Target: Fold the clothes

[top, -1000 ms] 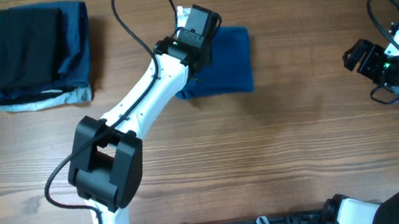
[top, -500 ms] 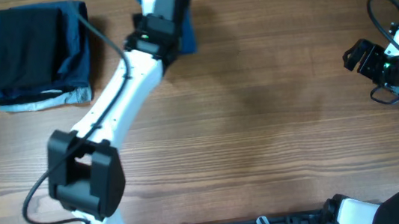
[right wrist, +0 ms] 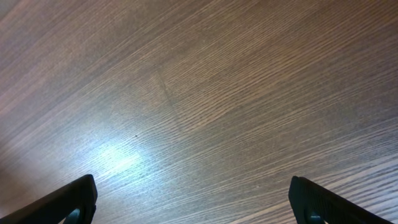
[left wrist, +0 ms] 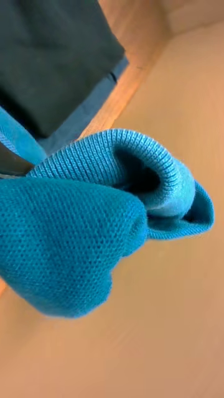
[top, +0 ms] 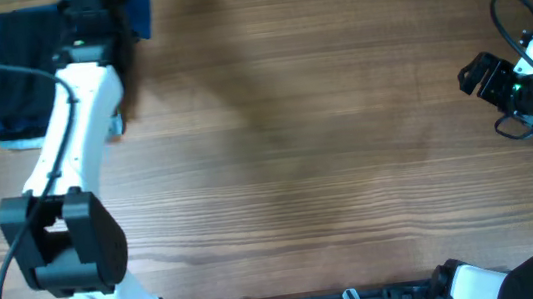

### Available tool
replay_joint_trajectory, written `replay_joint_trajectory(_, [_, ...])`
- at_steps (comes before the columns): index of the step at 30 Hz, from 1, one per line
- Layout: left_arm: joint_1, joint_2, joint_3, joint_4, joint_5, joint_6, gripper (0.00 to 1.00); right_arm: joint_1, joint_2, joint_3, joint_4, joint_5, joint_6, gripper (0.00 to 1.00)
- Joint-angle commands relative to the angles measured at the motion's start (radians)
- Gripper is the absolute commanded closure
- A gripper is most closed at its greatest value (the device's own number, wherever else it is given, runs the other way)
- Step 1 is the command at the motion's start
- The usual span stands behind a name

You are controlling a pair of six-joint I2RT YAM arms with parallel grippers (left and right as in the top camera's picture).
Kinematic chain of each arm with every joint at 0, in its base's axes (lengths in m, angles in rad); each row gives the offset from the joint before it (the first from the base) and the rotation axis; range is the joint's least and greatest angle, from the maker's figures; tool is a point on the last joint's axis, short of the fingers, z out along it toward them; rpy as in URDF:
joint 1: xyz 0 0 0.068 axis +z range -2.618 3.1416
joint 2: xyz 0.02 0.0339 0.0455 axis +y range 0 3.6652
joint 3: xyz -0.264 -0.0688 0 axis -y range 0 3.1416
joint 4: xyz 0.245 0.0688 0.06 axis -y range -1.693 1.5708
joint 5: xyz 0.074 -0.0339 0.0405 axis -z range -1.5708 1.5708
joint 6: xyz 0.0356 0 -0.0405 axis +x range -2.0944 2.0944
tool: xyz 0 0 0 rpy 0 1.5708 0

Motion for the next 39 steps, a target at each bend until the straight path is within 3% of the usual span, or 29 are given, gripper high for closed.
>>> replay_joint_trajectory(1, [0.114, -0.059, 0.054, 0.014, 0.158, -0.259, 0.96, 0.0, -0.004, 0.009, 0.0, 0.014, 0.002, 0.0])
replay_joint_trajectory(5, [0.243, -0.061, 0.054, -0.037, 0.271, -0.466, 0.96, 0.0, -0.004, 0.009, 0.0, 0.014, 0.002, 0.0])
replay_joint_trajectory(13, [0.366, -0.075, 0.053, -0.253, 0.281, -0.589, 0.96, 0.0, -0.004, 0.009, 0.0, 0.014, 0.002, 0.0])
replay_joint_trajectory(21, [0.43, -0.051, 0.042, -0.43, 0.243, -0.584, 0.96, 0.0, -0.004, 0.009, 0.0, 0.014, 0.002, 0.0])
replay_joint_trajectory(34, [0.445, -0.04, -0.132, -0.429, 0.224, -0.584, 0.96, 0.0, -0.004, 0.009, 0.0, 0.013, 0.002, 0.0])
replay_joint_trajectory(35, [0.446, -0.04, -0.134, -0.432, 0.225, -0.574, 0.89, 0.0, -0.004, 0.009, 0.0, 0.014, 0.002, 0.0])
replay_joint_trajectory(36, [0.446, -0.04, -0.134, -0.433, 0.224, -0.563, 0.76, 0.0, -0.004, 0.009, 0.0, 0.013, 0.002, 0.0])
replay_joint_trajectory(37, [0.446, -0.045, -0.133, -0.431, 0.224, -0.544, 0.43, 0.0, -0.004, 0.009, 0.0, 0.014, 0.002, 0.0])
replay_joint_trajectory(39, [0.45, -0.07, -0.13, -0.417, 0.229, -0.492, 0.17, 0.0, -0.004, 0.009, 0.0, 0.013, 0.002, 0.0])
